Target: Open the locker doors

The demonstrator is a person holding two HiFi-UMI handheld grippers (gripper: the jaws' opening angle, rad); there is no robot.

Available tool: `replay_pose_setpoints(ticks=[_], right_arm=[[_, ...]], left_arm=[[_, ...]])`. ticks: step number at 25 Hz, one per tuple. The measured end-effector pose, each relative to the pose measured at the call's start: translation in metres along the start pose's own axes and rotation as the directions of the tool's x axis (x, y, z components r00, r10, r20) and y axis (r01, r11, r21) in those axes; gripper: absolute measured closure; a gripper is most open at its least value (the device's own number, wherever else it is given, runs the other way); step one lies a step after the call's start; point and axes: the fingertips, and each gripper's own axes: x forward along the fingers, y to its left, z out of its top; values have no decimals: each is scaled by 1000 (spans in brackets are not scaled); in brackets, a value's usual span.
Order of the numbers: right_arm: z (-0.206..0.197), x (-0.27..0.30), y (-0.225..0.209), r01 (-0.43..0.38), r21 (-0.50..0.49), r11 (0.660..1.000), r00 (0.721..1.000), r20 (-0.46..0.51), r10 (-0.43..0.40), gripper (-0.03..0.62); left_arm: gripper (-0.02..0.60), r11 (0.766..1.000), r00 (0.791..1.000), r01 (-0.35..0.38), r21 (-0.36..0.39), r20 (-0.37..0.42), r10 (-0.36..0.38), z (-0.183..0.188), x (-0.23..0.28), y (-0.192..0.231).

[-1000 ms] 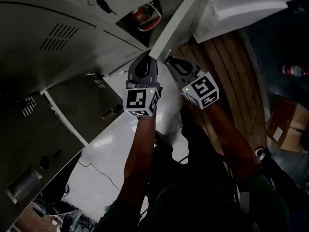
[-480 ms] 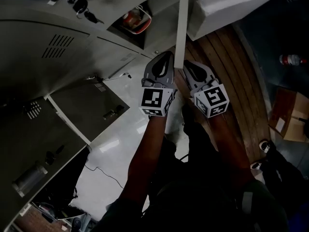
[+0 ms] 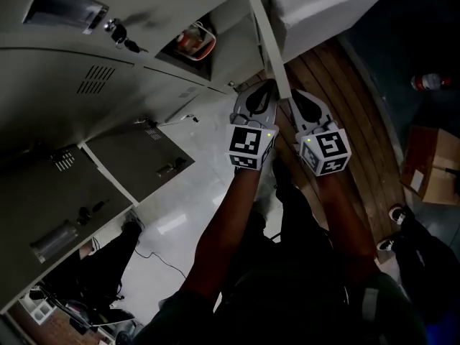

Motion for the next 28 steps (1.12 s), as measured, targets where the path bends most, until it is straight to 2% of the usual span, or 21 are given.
replay_pose_setpoints(ticks=[6, 11, 17, 23, 28], right_arm=[[19, -24, -22, 61, 17, 998, 998, 19, -62, 588], [28, -38, -29, 95, 14, 995, 995, -2, -95, 588], [54, -59, -30, 132, 14, 991, 991, 30, -133, 588], [99, -89, -13, 140, -16, 990, 985, 104, -138, 588], [160, -114, 33, 80, -91, 993, 980, 187, -62, 588]], left_arm=[[595, 999, 999, 51, 18, -18, -50, 10, 14, -26], [595, 997, 997, 67, 27, -32, -66, 17, 12, -38], [595, 996, 997, 76, 45, -18, -75, 41, 1, -50], [595, 995, 998, 47, 86, 36, -51, 87, -45, -48], [595, 991, 994, -2, 133, 112, -13, 144, -117, -35]])
